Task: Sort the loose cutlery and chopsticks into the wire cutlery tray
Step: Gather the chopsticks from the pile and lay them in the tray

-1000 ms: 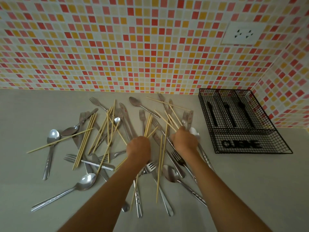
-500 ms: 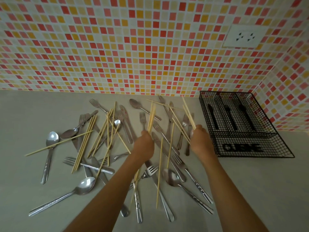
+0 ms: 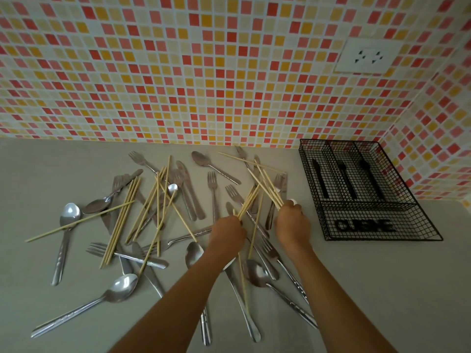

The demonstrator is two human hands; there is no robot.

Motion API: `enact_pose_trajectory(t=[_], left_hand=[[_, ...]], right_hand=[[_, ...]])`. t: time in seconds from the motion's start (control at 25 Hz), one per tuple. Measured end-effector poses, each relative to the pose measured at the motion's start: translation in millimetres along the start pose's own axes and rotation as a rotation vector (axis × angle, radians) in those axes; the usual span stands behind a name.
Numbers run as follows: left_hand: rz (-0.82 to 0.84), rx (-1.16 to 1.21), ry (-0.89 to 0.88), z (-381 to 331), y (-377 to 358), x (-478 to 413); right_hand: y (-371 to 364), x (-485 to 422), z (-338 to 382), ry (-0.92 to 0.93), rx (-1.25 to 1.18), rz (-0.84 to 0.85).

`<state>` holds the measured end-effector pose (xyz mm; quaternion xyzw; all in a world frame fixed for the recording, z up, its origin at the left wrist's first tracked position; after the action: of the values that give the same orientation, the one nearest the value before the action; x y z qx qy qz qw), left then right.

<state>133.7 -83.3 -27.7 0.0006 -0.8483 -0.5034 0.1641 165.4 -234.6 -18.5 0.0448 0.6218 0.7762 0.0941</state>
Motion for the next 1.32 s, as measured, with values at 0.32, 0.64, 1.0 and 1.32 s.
enact_pose_trajectory(t=[0.32, 0.64, 1.0, 1.32], left_hand=[[-0.15, 0.136, 0.071, 1.7, 24.7, -14.5], [-0.184, 0.178, 0.09, 15.7, 24.8, -25.3], [-0.186, 0.222, 0.148, 40.0, 37.0, -35.3], [-0.084, 1.059, 0.464, 49.1, 43.5, -16.1]], right_hand=[[27.2, -43.0, 5.4, 0.018, -0.118, 0.022], [50.8, -97.4, 21.7, -0.008, -0.111, 0.335], [54.8, -72.9, 15.1, 0.142, 0.015, 0.332], [1.3, -148.4, 112.9, 0.631, 0.04, 0.072]])
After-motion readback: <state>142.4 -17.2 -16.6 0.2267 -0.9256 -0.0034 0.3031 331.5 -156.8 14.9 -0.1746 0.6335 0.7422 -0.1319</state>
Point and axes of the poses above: each hand's wrist, its own x-axis away from the middle knuckle, its own y-axis out of the back of the hand, z = x × y, the point moved 5 cm from there along -x, towards the middle knuckle, and after that the axes turned 7 degrees about -z, right-handed, at the moved point
